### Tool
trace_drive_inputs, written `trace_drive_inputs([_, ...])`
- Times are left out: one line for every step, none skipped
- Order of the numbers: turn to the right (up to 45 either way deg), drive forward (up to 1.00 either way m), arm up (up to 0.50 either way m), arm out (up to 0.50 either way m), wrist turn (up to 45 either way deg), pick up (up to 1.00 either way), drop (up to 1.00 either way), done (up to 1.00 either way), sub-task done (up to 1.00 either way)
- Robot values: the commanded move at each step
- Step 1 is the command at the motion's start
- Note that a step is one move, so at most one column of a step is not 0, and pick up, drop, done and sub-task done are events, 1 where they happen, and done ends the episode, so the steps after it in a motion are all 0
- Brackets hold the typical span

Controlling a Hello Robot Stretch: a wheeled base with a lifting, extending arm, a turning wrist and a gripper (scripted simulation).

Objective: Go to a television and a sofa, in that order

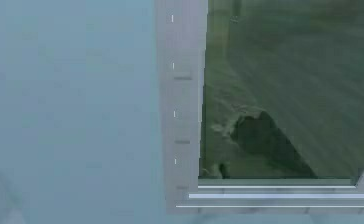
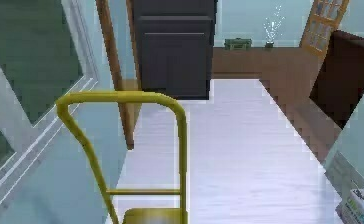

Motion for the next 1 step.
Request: trace_drive_inputs([-45.0, 0.0, 0.0, 0.0, 0.0, 0.0, 0.0, 0.0, 0.0])
